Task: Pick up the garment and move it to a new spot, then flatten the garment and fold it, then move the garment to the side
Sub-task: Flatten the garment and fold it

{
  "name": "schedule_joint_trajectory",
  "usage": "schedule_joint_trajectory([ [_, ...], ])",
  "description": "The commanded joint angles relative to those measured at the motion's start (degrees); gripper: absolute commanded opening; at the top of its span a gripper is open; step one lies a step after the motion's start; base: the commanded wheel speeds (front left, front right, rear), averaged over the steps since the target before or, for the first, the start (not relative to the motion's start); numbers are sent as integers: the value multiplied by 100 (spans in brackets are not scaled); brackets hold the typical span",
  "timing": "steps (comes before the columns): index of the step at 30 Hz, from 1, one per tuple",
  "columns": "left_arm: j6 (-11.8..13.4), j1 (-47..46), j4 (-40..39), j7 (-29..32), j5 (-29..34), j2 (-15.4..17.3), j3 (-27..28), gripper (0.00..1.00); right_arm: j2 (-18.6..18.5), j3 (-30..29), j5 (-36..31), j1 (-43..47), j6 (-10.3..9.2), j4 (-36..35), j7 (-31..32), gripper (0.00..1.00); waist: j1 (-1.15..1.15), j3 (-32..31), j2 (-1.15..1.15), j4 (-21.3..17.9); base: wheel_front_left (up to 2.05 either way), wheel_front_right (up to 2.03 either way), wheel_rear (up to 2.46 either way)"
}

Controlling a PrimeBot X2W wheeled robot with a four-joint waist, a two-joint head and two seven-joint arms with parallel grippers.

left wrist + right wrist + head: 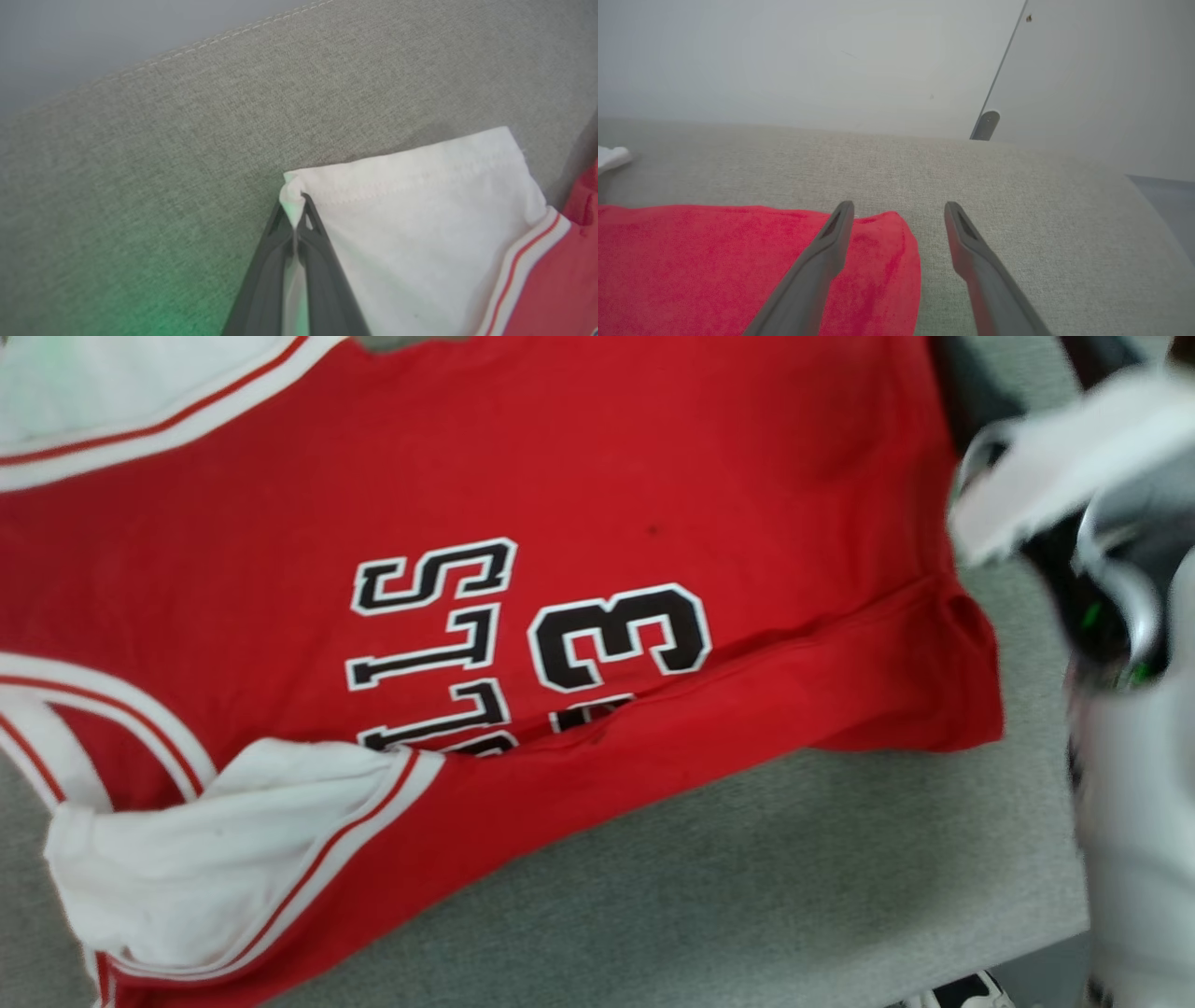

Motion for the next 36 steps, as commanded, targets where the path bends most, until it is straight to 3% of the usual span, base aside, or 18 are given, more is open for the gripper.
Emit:
schedule_joint_trajectory([
  [1,-1,169,14,7,-45,-111,-164,0,-31,-102,89,-246,-6,218,259,100,0,116,0,128,0,0,0],
  [9,-1,63,-69,-166,-221,-229,-444,0,-294,-118,331,-1400,-6,1638,2111,100,0,259,0,361,0,0,0],
  [13,1,10,-98,-223,-323,-239,-562,0,-335,227,728,-1535,-1,2040,2912,100,0,306,0,421,0,0,0],
  [16,1,-43,-116,-292,-390,-258,-648,0,-405,344,877,-1618,-1,2126,3160,100,0,331,0,471,0,0,0],
  [17,1,-52,-135,-326,-427,-275,-670,0,-432,336,893,-1646,-1,2137,3157,55,0,335,0,494,0,0,0],
  [18,1,-51,-160,-363,-463,-299,-689,0,-462,366,919,-1664,-1,2135,3142,36,0,332,0,522,0,0,0],
  [19,1,-40,-188,-415,-505,-329,-705,0,-486,389,939,-1676,-1,2119,3095,1,0,321,0,555,0,0,0],
  [29,-3,104,-736,-1457,-1049,-457,-563,0,-1019,340,1073,-1390,-3,1842,2165,0,0,-280,0,1064,0,0,0],
  [36,-1,681,-1837,-2374,-1421,-203,-475,0,-1502,382,1292,-598,-3,1303,1873,0,0,-981,0,1484,0,0,0],
])
